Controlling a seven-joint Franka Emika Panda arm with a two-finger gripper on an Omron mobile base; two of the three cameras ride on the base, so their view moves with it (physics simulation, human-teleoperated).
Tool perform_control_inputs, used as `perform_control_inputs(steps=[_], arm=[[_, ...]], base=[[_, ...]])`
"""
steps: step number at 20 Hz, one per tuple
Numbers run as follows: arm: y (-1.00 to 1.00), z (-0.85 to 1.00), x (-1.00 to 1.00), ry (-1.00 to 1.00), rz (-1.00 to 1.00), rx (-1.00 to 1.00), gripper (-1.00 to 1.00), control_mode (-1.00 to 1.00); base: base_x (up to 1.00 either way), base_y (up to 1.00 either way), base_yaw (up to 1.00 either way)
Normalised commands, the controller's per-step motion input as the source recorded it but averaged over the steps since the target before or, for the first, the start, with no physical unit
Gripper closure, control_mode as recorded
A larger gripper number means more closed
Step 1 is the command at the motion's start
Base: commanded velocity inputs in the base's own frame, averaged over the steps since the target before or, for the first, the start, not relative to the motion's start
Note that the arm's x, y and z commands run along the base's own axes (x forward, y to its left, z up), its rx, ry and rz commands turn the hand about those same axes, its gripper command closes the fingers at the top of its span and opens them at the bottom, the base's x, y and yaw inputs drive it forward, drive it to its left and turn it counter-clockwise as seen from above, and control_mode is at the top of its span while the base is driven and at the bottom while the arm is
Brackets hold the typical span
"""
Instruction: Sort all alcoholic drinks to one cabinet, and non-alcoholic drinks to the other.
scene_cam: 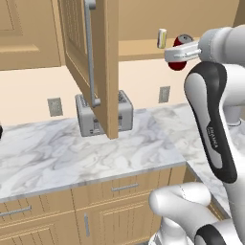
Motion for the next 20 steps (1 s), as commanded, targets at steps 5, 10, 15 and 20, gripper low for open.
perform_control_inputs(steps=[5, 10, 15, 20], arm=[[0.00, 0.01, 0.28, 0.00, 0.00, 0.00, 1.00, -1.00], [0.01, 0.00, 0.29, 0.00, 0.00, 0.00, 1.00, -1.00], [0.01, 0.00, 0.29, 0.00, 0.00, 0.00, 1.00, -1.00], [0.02, 0.00, 0.27, 0.00, 0.00, 0.00, 1.00, -1.00]], base=[[0.00, 0.00, 0.00], [0.00, 0.00, 0.00], [0.00, 0.00, 0.00], [0.00, 0.00, 0.00]])
